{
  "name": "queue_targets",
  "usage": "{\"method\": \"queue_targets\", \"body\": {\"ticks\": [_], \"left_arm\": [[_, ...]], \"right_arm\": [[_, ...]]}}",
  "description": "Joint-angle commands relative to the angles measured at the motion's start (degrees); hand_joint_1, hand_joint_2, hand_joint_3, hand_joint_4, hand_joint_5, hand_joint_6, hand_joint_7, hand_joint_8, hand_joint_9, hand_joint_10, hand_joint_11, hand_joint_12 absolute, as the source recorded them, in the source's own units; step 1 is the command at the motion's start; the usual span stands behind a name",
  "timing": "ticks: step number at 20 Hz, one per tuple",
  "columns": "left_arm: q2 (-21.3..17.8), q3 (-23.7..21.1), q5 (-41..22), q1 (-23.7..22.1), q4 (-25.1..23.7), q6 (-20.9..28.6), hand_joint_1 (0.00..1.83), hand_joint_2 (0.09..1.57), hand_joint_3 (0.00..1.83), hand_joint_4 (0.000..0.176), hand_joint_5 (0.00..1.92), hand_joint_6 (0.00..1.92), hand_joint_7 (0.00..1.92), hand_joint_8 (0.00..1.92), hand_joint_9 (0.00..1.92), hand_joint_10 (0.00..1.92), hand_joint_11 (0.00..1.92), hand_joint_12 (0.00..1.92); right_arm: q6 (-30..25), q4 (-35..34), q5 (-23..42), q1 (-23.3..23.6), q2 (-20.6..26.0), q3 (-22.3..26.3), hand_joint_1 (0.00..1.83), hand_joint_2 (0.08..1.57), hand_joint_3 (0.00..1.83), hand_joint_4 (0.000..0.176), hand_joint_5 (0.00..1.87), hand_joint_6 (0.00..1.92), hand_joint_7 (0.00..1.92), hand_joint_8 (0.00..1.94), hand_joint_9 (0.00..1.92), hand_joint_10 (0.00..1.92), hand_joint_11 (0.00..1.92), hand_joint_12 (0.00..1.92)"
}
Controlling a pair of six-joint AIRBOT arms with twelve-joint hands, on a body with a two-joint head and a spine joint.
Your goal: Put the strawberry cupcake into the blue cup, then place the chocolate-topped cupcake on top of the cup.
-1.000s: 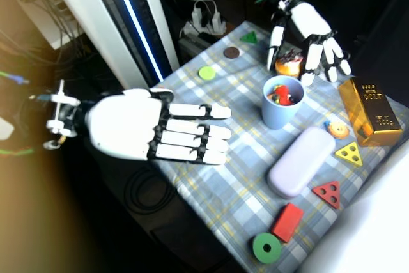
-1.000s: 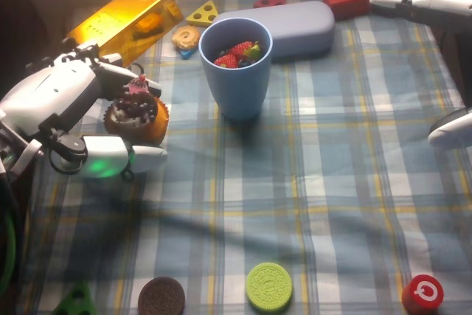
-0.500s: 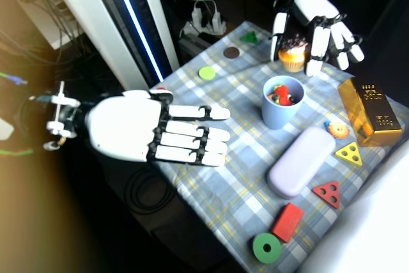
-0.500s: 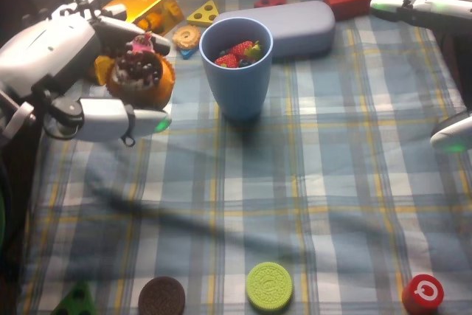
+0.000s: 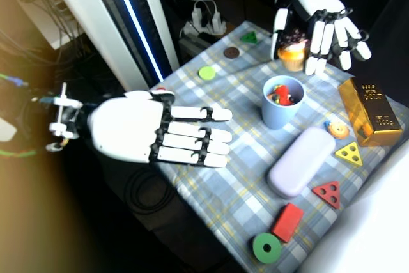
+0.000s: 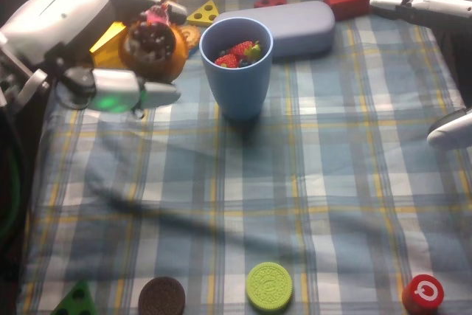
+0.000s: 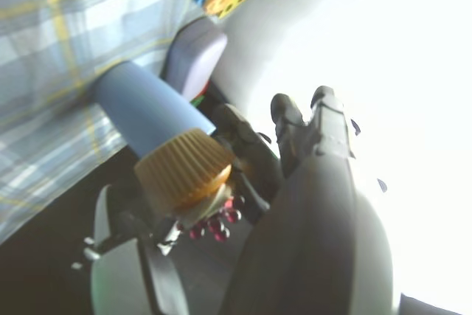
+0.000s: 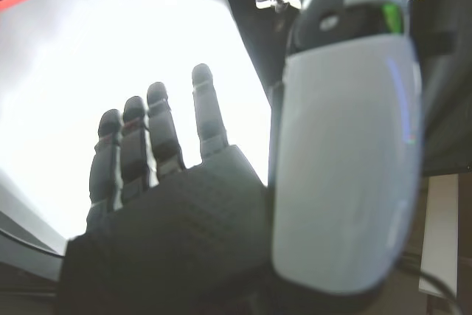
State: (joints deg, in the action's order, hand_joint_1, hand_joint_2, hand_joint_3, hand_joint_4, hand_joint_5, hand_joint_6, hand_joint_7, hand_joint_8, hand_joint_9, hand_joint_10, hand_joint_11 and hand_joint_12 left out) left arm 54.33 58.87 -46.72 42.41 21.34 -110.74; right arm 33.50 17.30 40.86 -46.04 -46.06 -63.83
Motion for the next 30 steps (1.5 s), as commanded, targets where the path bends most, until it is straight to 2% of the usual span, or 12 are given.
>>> {"method": "queue_targets", "body": {"ticks": [1, 3, 5, 6, 8, 11, 18, 19, 20, 22, 27, 30], "left_arm": [[0.6, 0.2, -5.9, -1.3, -2.1, 0.3, 1.03, 0.93, 0.01, 0.133, 0.82, 0.02, 0.81, 0.01, 0.28, 0.01, 0.00, 0.00], [1.3, 0.9, -4.7, -2.9, -3.4, 0.3, 1.07, 0.95, 0.01, 0.109, 0.82, 0.01, 0.83, 0.01, 0.28, 0.00, 0.00, 0.00], [1.7, 1.4, -3.8, -4.3, -4.5, 0.3, 1.09, 0.97, 0.02, 0.115, 0.81, 0.00, 0.82, 0.01, 0.27, 0.00, 0.00, 0.00], [1.8, 1.5, -3.6, -4.7, -4.8, 0.3, 1.04, 0.99, 0.02, 0.143, 0.79, 0.00, 0.79, 0.00, 0.24, 0.00, 0.00, 0.00], [2.4, 2.1, -2.5, -6.2, -5.9, 0.3, 1.10, 0.99, 0.01, 0.109, 0.76, 0.00, 0.77, 0.01, 0.24, 0.00, 0.00, 0.00], [3.3, 3.0, -1.2, -8.9, -7.5, 0.3, 1.12, 0.97, 0.00, 0.099, 0.79, 0.01, 0.81, 0.01, 0.24, 0.00, 0.00, 0.00], [4.9, 3.9, -1.6, -11.2, -9.0, 0.3, 1.07, 0.95, 0.00, 0.153, 0.82, 0.01, 0.80, 0.02, 0.24, 0.01, 0.00, 0.00], [5.2, 4.0, -1.7, -11.4, -9.1, 0.3, 1.06, 0.96, 0.00, 0.132, 0.81, 0.01, 0.82, 0.02, 0.27, 0.02, 0.00, 0.00], [5.5, 4.1, -1.8, -11.5, -9.1, 0.3, 1.01, 0.97, 0.01, 0.148, 0.78, 0.00, 0.82, 0.02, 0.26, 0.01, 0.00, 0.00], [6.0, 4.3, -2.4, -11.6, -9.1, 0.3, 0.98, 0.97, 0.01, 0.135, 0.77, 0.00, 0.76, 0.00, 0.24, 0.00, 0.00, 0.00], [7.4, 4.7, -3.0, -11.3, -9.1, 0.3, 0.92, 1.00, 0.01, 0.102, 0.78, 0.00, 0.72, 0.00, 0.22, 0.00, 0.00, 0.00], [7.9, 4.9, -3.6, -10.7, -9.0, 0.3, 1.08, 0.99, 0.00, 0.082, 0.79, 0.00, 0.74, 0.00, 0.24, 0.01, 0.00, 0.00]], "right_arm": [[-0.4, -2.1, 6.3, 0.2, 0.0, -0.1, 0.38, 0.77, 0.00, 0.127, 0.00, 0.00, 0.03, 0.00, 0.00, 0.00, 0.00, 0.00], [-0.4, -2.1, 6.3, 0.2, 0.1, -0.1, 0.35, 0.77, 0.00, 0.128, 0.00, 0.00, 0.04, 0.00, 0.00, 0.00, 0.00, 0.00], [-0.4, -2.1, 6.3, 0.1, 0.1, -0.1, 0.37, 0.77, 0.00, 0.122, 0.00, 0.00, 0.02, 0.00, 0.00, 0.00, 0.03, 0.01], [-0.4, -2.1, 6.3, 0.0, 0.1, -0.1, 0.37, 0.77, 0.00, 0.115, 0.00, 0.00, 0.03, 0.01, 0.00, 0.00, 0.03, 0.02], [-0.4, -2.2, 6.3, -0.1, 0.1, -0.1, 0.37, 0.78, 0.00, 0.110, 0.00, 0.00, 0.01, 0.00, 0.00, 0.00, 0.03, 0.02], [-0.4, -2.2, 6.3, -0.2, 0.3, -0.1, 0.39, 0.77, 0.00, 0.121, 0.00, 0.00, 0.02, 0.00, 0.00, 0.00, 0.03, 0.02], [-0.4, -2.2, 6.3, -0.2, 0.1, -0.1, 0.38, 0.79, 0.00, 0.111, 0.00, 0.00, 0.01, 0.00, 0.00, 0.00, 0.04, 0.02], [-0.4, -2.2, 6.3, -0.2, 0.1, -0.1, 0.37, 0.79, 0.00, 0.109, 0.00, 0.00, 0.00, 0.00, 0.00, 0.00, 0.04, 0.02], [-0.4, -2.2, 6.3, -0.2, 0.1, -0.1, 0.36, 0.79, 0.00, 0.104, 0.00, 0.00, 0.01, 0.00, 0.00, 0.00, 0.08, 0.03], [-0.4, -2.2, 6.3, -0.2, 0.1, -0.1, 0.36, 0.81, 0.01, 0.095, 0.00, 0.00, 0.04, 0.01, 0.00, 0.00, 0.01, 0.01], [-0.4, -2.2, 6.4, -0.2, 0.3, -0.1, 0.35, 0.79, 0.00, 0.099, 0.00, 0.00, 0.00, 0.00, 0.00, 0.00, 0.05, 0.03], [-0.4, -2.2, 6.4, -0.2, 0.3, -0.1, 0.37, 0.78, 0.00, 0.115, 0.00, 0.00, 0.01, 0.00, 0.00, 0.00, 0.04, 0.02]]}}
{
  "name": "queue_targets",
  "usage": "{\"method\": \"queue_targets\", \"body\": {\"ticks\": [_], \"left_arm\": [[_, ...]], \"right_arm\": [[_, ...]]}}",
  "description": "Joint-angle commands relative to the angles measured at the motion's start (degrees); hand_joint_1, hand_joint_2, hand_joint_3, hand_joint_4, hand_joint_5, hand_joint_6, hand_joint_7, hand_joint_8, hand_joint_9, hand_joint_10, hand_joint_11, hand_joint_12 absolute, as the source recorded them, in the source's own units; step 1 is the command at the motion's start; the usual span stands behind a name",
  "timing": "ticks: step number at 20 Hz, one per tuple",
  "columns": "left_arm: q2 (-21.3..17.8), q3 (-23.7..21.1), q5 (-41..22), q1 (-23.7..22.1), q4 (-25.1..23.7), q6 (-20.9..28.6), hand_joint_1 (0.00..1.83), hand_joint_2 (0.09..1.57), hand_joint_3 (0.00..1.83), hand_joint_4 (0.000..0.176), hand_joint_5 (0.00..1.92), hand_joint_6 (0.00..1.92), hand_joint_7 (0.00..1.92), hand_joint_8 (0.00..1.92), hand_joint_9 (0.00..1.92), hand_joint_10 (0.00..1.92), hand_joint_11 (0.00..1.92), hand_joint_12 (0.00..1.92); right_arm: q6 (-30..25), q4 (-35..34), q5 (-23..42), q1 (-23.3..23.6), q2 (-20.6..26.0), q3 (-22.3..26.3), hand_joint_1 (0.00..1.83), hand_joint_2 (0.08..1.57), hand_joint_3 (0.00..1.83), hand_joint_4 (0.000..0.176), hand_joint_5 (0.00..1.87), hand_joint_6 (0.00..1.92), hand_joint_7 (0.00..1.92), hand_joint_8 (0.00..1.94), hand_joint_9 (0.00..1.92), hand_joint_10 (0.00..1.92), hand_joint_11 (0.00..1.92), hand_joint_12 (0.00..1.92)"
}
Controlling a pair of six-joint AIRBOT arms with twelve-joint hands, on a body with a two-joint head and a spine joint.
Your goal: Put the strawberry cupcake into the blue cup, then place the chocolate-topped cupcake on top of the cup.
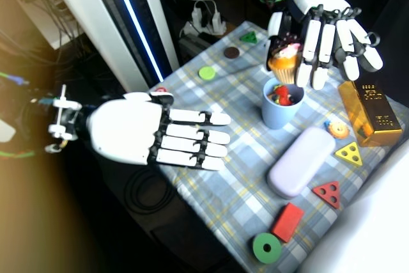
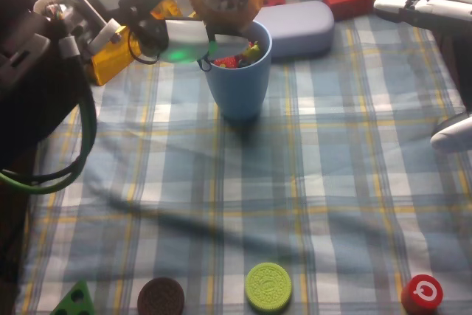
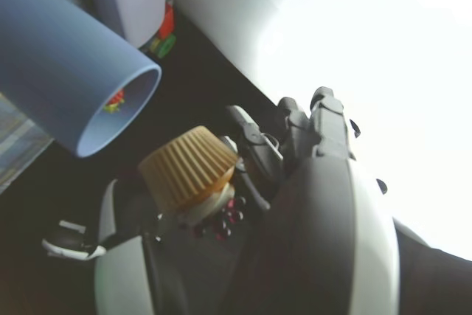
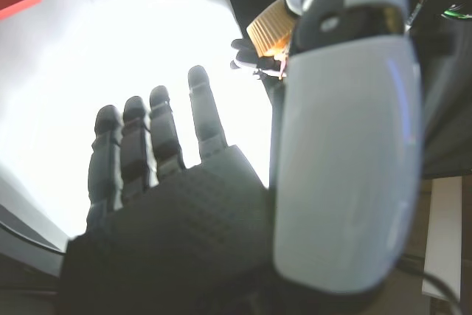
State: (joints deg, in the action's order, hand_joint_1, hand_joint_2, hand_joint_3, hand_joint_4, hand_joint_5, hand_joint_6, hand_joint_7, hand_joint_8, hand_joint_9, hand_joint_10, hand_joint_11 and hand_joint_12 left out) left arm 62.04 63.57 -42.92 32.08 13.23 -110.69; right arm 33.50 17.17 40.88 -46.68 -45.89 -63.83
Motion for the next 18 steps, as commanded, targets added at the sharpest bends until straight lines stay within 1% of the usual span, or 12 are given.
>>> {"method": "queue_targets", "body": {"ticks": [1, 2, 3, 4, 5, 8, 9, 11, 13, 15, 17, 18], "left_arm": [[0.3, 0.3, -7.5, -0.2, -0.6, 0.3, 1.06, 0.97, 0.00, 0.071, 0.80, 0.00, 0.76, 0.01, 0.24, 0.01, 0.00, 0.00], [0.5, 0.3, -7.7, 0.0, -0.3, 0.3, 1.01, 0.96, 0.00, 0.091, 0.79, 0.00, 0.75, 0.01, 0.24, 0.00, 0.00, 0.00], [0.6, 0.4, -7.7, 0.1, 0.0, 0.3, 1.02, 0.95, 0.00, 0.088, 0.79, 0.00, 0.74, 0.00, 0.22, 0.00, 0.00, 0.00], [0.8, 0.6, -7.7, 0.2, 0.1, 0.3, 1.01, 0.95, 0.00, 0.098, 0.80, 0.00, 0.74, 0.00, 0.22, 0.00, 0.00, 0.00], [0.9, 0.6, -7.8, 0.2, 0.1, 0.3, 0.96, 0.96, 0.00, 0.089, 0.78, 0.00, 0.71, 0.00, 0.22, 0.00, 0.00, 0.00], [1.1, 0.7, -7.8, 0.2, 0.1, 0.3, 0.88, 0.97, 0.00, 0.079, 0.76, 0.00, 0.69, 0.00, 0.22, 0.00, 0.00, 0.00], [1.1, 0.7, -7.8, 0.2, 0.1, 0.3, 0.90, 0.96, 0.00, 0.072, 0.75, 0.00, 0.69, 0.00, 0.21, 0.00, 0.00, 0.00], [1.1, 0.7, -7.8, 0.2, 0.1, 0.3, 0.99, 0.96, 0.00, 0.079, 0.75, 0.00, 0.70, 0.00, 0.22, 0.01, 0.00, 0.00], [1.1, 0.7, -7.8, 0.2, 0.1, 0.3, 0.98, 0.95, 0.00, 0.085, 0.72, 0.00, 0.66, 0.00, 0.20, 0.00, 0.00, 0.00], [1.1, 0.7, -7.6, 0.2, 0.1, 0.3, 0.91, 0.96, 0.00, 0.085, 0.70, 0.00, 0.65, 0.00, 0.21, 0.00, 0.00, 0.00], [1.0, 0.7, -7.6, 0.3, 0.1, 0.3, 0.93, 0.97, 0.00, 0.078, 0.71, 0.00, 0.66, 0.00, 0.21, 0.00, 0.00, 0.00], [1.0, 0.7, -7.5, 0.4, 0.2, 0.3, 0.93, 0.98, 0.01, 0.073, 0.71, 0.00, 0.64, 0.00, 0.21, 0.00, 0.00, 0.00]], "right_arm": [[-0.4, -2.0, 6.4, 0.5, 0.1, -0.1, 0.38, 0.77, 0.00, 0.105, 0.00, 0.00, 0.00, 0.00, 0.00, 0.00, 0.03, 0.02], [-0.6, -2.0, 6.4, 0.4, 0.1, -0.1, 0.38, 0.78, 0.00, 0.101, 0.00, 0.00, 0.00, 0.00, 0.00, 0.00, 0.01, 0.01], [-0.7, -2.0, 6.4, 0.4, 0.1, -0.1, 0.39, 0.77, 0.00, 0.103, 0.00, 0.00, 0.00, 0.00, 0.00, 0.00, 0.02, 0.01], [-0.7, -2.0, 6.4, 0.4, 0.2, -0.1, 0.38, 0.79, 0.00, 0.100, 0.00, 0.00, 0.00, 0.00, 0.00, 0.00, 0.02, 0.02], [-0.7, -2.0, 6.4, 0.4, 0.3, -0.1, 0.37, 0.78, 0.00, 0.111, 0.00, 0.00, 0.01, 0.00, 0.00, 0.00, 0.01, 0.01], [-0.8, -2.0, 6.4, 0.4, 0.4, -0.1, 0.36, 0.78, 0.00, 0.112, 0.00, 0.00, 0.00, 0.00, 0.00, 0.00, 0.03, 0.02], [-0.8, -2.0, 6.4, 0.4, 0.4, -0.1, 0.36, 0.77, 0.00, 0.121, 0.00, 0.00, 0.00, 0.00, 0.00, 0.00, 0.03, 0.02], [-0.8, -2.0, 6.4, 0.4, 0.3, -0.1, 0.39, 0.75, 0.00, 0.143, 0.00, 0.00, 0.00, 0.00, 0.00, 0.00, 0.01, 0.01], [-0.8, -2.0, 6.4, 0.4, 0.3, -0.1, 0.37, 0.75, 0.00, 0.103, 0.00, 0.00, 0.01, 0.00, 0.00, 0.00, 0.01, 0.02], [-0.8, -2.0, 6.5, 0.4, 0.2, -0.1, 0.35, 0.73, 0.00, 0.106, 0.00, 0.00, 0.02, 0.01, 0.00, 0.00, 0.00, 0.00], [-0.8, -2.0, 6.5, 0.4, 0.2, -0.1, 0.36, 0.73, 0.00, 0.114, 0.00, 0.00, 0.00, 0.00, 0.00, 0.00, 0.00, 0.00], [-0.8, -2.0, 6.5, 0.4, 0.2, -0.1, 0.36, 0.73, 0.00, 0.108, 0.00, 0.00, 0.00, 0.00, 0.00, 0.00, 0.00, 0.00]]}}
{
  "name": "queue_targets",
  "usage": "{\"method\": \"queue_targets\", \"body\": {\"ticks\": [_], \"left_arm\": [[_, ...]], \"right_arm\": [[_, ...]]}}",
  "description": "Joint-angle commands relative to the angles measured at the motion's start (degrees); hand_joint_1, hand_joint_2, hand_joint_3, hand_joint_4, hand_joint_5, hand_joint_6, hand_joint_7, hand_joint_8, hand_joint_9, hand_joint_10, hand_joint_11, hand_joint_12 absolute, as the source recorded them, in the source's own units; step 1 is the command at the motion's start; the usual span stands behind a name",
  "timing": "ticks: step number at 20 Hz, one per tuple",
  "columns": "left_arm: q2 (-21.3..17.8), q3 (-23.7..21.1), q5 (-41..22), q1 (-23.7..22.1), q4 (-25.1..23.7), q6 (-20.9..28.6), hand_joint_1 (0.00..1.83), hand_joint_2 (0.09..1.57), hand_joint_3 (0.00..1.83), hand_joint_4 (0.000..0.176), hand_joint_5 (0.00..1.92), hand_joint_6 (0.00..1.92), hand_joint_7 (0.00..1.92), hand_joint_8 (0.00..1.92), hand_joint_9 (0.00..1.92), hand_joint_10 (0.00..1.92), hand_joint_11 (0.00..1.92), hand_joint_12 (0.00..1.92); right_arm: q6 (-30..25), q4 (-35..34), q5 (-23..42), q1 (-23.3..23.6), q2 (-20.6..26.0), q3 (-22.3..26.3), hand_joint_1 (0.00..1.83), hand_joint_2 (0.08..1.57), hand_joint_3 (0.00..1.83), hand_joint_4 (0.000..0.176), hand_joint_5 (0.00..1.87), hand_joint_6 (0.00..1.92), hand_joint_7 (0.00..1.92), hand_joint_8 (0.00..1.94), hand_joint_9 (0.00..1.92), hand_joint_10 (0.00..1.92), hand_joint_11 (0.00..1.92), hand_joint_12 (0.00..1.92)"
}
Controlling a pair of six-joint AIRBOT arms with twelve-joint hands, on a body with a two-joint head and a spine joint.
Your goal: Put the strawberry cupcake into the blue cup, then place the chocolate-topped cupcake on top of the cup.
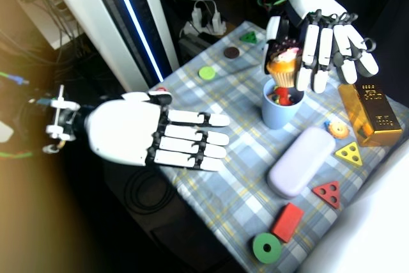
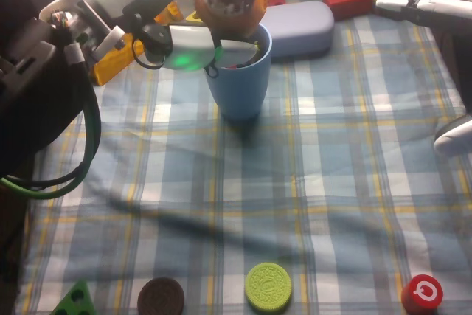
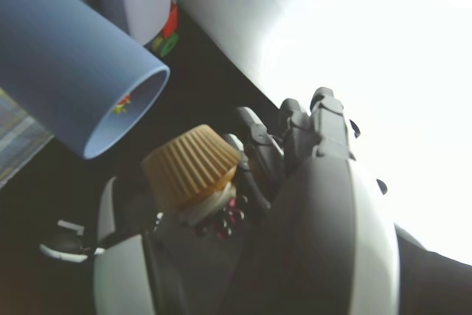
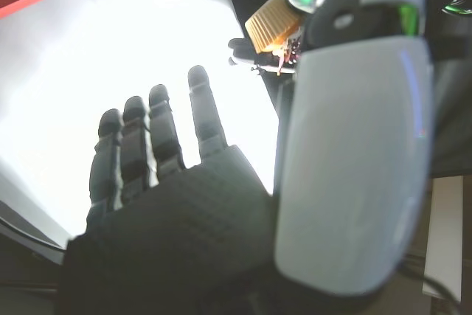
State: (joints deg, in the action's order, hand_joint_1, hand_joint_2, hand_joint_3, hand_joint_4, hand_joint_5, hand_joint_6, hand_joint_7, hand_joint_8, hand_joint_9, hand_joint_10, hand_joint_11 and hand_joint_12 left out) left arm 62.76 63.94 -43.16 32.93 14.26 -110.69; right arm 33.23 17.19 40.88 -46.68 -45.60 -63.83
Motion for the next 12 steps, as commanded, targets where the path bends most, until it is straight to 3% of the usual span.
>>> {"method": "queue_targets", "body": {"ticks": [1, 2, 3, 6, 7, 9, 11, 12], "left_arm": [[0.3, 0.3, -7.3, -0.5, -0.8, 0.3, 0.91, 0.99, 0.01, 0.075, 0.70, 0.00, 0.64, 0.00, 0.21, 0.00, 0.00, 0.00], [0.3, 0.3, -7.3, -0.4, -0.8, 0.3, 0.92, 0.99, 0.01, 0.081, 0.71, 0.00, 0.64, 0.00, 0.21, 0.00, 0.00, 0.00], [0.3, 0.3, -7.2, -0.4, -0.8, 0.3, 0.91, 0.99, 0.01, 0.085, 0.70, 0.00, 0.63, 0.00, 0.20, 0.00, 0.00, 0.00], [0.2, 0.3, -7.2, -0.4, -0.8, 0.3, 0.88, 1.01, 0.01, 0.090, 0.68, 0.00, 0.62, 0.00, 0.20, 0.00, 0.00, 0.00], [0.2, 0.4, -7.0, -0.4, -0.8, 0.3, 0.88, 1.02, 0.01, 0.086, 0.69, 0.00, 0.63, 0.00, 0.20, 0.00, 0.00, 0.00], [0.3, 0.7, -6.4, -0.6, -0.8, 0.3, 0.85, 1.00, 0.00, 0.090, 0.69, 0.00, 0.63, 0.00, 0.20, 0.00, 0.00, 0.00], [0.3, 0.8, -6.3, -0.5, -0.7, 0.3, 0.78, 1.02, 0.01, 0.082, 0.66, 0.00, 0.61, 0.00, 0.21, 0.00, 0.00, 0.00], [0.3, 0.8, -6.3, -0.5, -0.7, 0.3, 0.81, 1.02, 0.01, 0.090, 0.66, 0.00, 0.61, 0.00, 0.21, 0.00, 0.00, 0.00]], "right_arm": [[-0.6, -2.0, 6.5, 0.4, -0.1, -0.1, 0.35, 0.73, 0.00, 0.111, 0.00, 0.00, 0.01, 0.00, 0.00, 0.00, 0.00, 0.00], [-0.6, -2.0, 6.5, 0.4, -0.1, -0.1, 0.34, 0.72, 0.00, 0.120, 0.00, 0.00, 0.01, 0.00, 0.00, 0.00, 0.00, 0.00], [-0.6, -2.0, 6.5, 0.4, -0.1, -0.1, 0.37, 0.74, 0.00, 0.088, 0.00, 0.00, 0.03, 0.01, 0.00, 0.00, 0.00, 0.00], [-0.6, -2.0, 6.5, 0.4, -0.2, -0.1, 0.34, 0.74, 0.00, 0.113, 0.00, 0.00, 0.01, 0.00, 0.00, 0.00, 0.00, 0.00], [-0.6, -1.9, 6.4, 0.4, -0.2, -0.1, 0.36, 0.74, 0.00, 0.096, 0.00, 0.00, 0.01, 0.00, 0.00, 0.00, 0.05, 0.02], [-0.6, -1.8, 6.4, 0.4, -0.2, -0.2, 0.34, 0.74, 0.00, 0.117, 0.00, 0.00, 0.02, 0.01, 0.00, 0.00, 0.01, 0.01], [-0.6, -1.8, 6.4, 0.4, -0.2, -0.2, 0.36, 0.75, 0.00, 0.096, 0.00, 0.00, 0.05, 0.01, 0.00, 0.00, 0.00, 0.00], [-0.6, -1.8, 6.4, 0.4, -0.2, -0.2, 0.34, 0.74, 0.00, 0.115, 0.00, 0.00, 0.03, 0.01, 0.00, 0.00, 0.00, 0.00]]}}
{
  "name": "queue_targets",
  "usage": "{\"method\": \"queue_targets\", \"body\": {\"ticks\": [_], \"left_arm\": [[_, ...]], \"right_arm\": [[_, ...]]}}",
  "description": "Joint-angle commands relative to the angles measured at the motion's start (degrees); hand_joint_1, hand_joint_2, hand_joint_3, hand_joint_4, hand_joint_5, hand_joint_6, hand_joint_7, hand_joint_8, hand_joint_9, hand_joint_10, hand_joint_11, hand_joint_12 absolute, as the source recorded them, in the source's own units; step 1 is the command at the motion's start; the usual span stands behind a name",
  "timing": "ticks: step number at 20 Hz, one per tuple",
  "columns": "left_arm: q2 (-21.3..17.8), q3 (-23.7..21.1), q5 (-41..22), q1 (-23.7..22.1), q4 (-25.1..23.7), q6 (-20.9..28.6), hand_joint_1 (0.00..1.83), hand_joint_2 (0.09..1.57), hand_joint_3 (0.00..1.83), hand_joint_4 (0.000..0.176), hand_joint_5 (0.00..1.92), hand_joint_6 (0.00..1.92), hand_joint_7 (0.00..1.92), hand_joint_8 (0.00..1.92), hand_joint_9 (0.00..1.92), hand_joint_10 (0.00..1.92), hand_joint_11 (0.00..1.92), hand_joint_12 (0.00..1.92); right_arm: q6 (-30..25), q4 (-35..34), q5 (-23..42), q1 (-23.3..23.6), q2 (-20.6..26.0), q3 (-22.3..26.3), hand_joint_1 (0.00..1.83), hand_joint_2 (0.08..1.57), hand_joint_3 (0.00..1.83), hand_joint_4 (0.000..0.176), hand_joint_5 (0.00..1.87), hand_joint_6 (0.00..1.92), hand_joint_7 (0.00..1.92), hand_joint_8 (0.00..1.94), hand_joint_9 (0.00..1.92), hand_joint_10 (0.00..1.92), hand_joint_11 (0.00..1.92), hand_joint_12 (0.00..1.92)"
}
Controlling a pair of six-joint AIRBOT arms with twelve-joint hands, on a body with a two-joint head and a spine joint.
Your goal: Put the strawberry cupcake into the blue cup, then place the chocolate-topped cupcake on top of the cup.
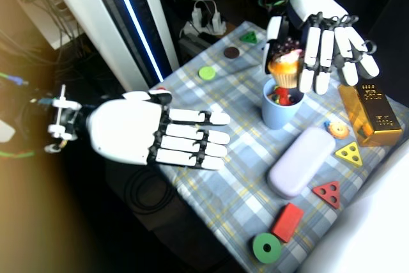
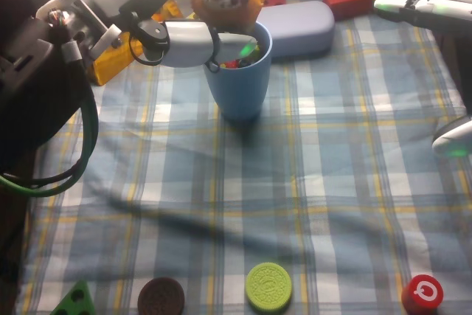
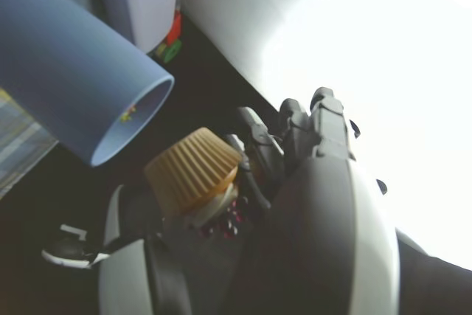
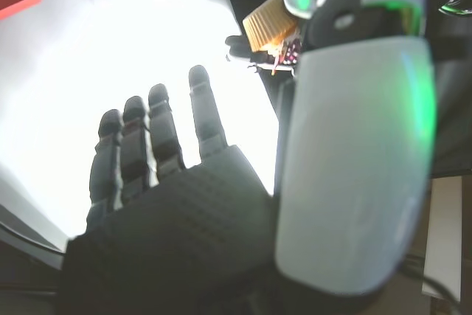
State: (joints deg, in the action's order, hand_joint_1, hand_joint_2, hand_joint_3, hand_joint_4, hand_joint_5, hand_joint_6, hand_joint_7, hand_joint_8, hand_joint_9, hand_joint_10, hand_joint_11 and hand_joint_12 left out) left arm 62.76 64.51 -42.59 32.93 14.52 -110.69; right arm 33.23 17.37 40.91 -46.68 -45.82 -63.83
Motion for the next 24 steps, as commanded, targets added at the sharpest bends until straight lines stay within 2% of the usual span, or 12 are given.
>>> {"method": "queue_targets", "body": {"ticks": [1, 5, 7, 11, 14, 15, 17, 19, 20, 21, 22, 24], "left_arm": [[0.3, 0.3, -6.8, -0.5, -0.9, 0.3, 0.75, 1.02, 0.01, 0.087, 0.65, 0.00, 0.59, 0.00, 0.21, 0.00, 0.00, 0.00], [0.3, 0.2, -6.8, -0.5, -0.9, 0.3, 0.67, 1.02, 0.00, 0.077, 0.60, 0.00, 0.57, 0.00, 0.19, 0.00, 0.00, 0.00], [0.3, 0.2, -6.8, -0.5, -0.9, 0.3, 0.67, 1.02, 0.00, 0.082, 0.58, 0.00, 0.54, 0.00, 0.20, 0.00, 0.00, 0.00], [0.3, 0.2, -6.7, -0.5, -0.9, 0.3, 0.78, 1.00, 0.00, 0.047, 0.71, 0.01, 0.53, 0.00, 0.20, 0.00, 0.00, 0.00], [0.3, 0.2, -6.7, -0.5, -0.9, 0.3, 0.79, 1.00, 0.00, 0.094, 0.58, 0.00, 0.51, 0.00, 0.18, 0.00, 0.00, 0.00], [0.3, 0.2, -6.7, -0.5, -0.9, 0.3, 0.76, 0.99, 0.00, 0.099, 0.57, 0.00, 0.52, 0.00, 0.19, 0.00, 0.00, 0.00], [0.4, 0.2, -6.8, -0.5, -0.9, 0.3, 0.72, 0.99, 0.01, 0.079, 0.69, 0.00, 0.51, 0.00, 0.20, 0.00, 0.00, 0.00], [0.3, 0.2, -6.8, -0.5, -0.9, 0.3, 0.69, 0.99, 0.00, 0.071, 0.70, 0.01, 0.51, 0.00, 0.20, 0.00, 0.00, 0.00], [0.3, 0.2, -6.8, -0.5, -0.9, 0.3, 0.68, 0.98, 0.00, 0.101, 0.61, 0.00, 0.49, 0.00, 0.17, 0.00, 0.00, 0.00], [0.3, 0.2, -6.8, -0.5, -0.9, 0.3, 0.66, 0.98, 0.00, 0.074, 0.63, 0.01, 0.51, 0.01, 0.19, 0.01, 0.00, 0.00], [0.2, 0.2, -6.8, -0.5, -0.9, 0.3, 0.74, 0.97, 0.00, 0.085, 0.61, 0.00, 0.51, 0.00, 0.17, 0.00, 0.00, 0.00], [0.2, 0.2, -6.8, -0.5, -0.9, 0.3, 0.76, 1.00, 0.01, 0.085, 0.75, 0.00, 0.51, 0.00, 0.19, 0.00, 0.00, 0.00]], "right_arm": [[-0.6, -2.0, 6.4, 0.4, 0.0, -0.2, 0.35, 0.74, 0.00, 0.110, 0.00, 0.00, 0.02, 0.00, 0.00, 0.00, 0.04, 0.02], [-0.6, -2.0, 6.4, 0.4, -0.1, -0.3, 0.36, 0.75, 0.00, 0.097, 0.00, 0.00, 0.02, 0.00, 0.00, 0.00, 0.02, 0.01], [-0.6, -2.0, 6.4, 0.4, -0.1, -0.3, 0.35, 0.74, 0.00, 0.111, 0.00, 0.00, 0.02, 0.00, 0.00, 0.00, 0.05, 0.02], [-0.6, -2.0, 6.4, 0.4, -0.2, -0.3, 0.36, 0.75, 0.00, 0.089, 0.00, 0.00, 0.01, 0.00, 0.00, 0.00, 0.05, 0.02], [-0.6, -2.0, 6.4, 0.4, -0.3, -0.3, 0.33, 0.75, 0.00, 0.101, 0.00, 0.00, 0.01, 0.00, 0.00, 0.00, 0.04, 0.02], [-0.6, -2.0, 6.4, 0.4, -0.3, -0.3, 0.35, 0.75, 0.00, 0.077, 0.00, 0.00, 0.02, 0.01, 0.00, 0.00, 0.05, 0.03], [-0.6, -2.0, 6.4, 0.4, -0.2, -0.3, 0.33, 0.76, 0.00, 0.097, 0.00, 0.00, 0.00, 0.00, 0.00, 0.00, 0.04, 0.02], [-0.6, -2.0, 6.4, 0.4, -0.2, -0.3, 0.33, 0.76, 0.00, 0.092, 0.00, 0.00, 0.00, 0.00, 0.00, 0.00, 0.03, 0.02], [-0.6, -2.0, 6.4, 0.4, -0.3, -0.3, 0.32, 0.76, 0.00, 0.085, 0.00, 0.00, 0.01, 0.00, 0.00, 0.00, 0.01, 0.01], [-0.6, -2.0, 6.4, 0.4, -0.4, -0.4, 0.33, 0.77, 0.01, 0.087, 0.00, 0.00, 0.00, 0.00, 0.00, 0.00, 0.00, 0.00], [-0.6, -2.0, 6.4, 0.4, -0.5, -0.4, 0.35, 0.76, 0.00, 0.104, 0.00, 0.00, 0.00, 0.00, 0.00, 0.00, 0.00, 0.00], [-0.6, -2.0, 6.4, 0.4, -0.5, -0.4, 0.34, 0.77, 0.00, 0.073, 0.00, 0.00, 0.00, 0.00, 0.00, 0.00, 0.00, 0.00]]}}
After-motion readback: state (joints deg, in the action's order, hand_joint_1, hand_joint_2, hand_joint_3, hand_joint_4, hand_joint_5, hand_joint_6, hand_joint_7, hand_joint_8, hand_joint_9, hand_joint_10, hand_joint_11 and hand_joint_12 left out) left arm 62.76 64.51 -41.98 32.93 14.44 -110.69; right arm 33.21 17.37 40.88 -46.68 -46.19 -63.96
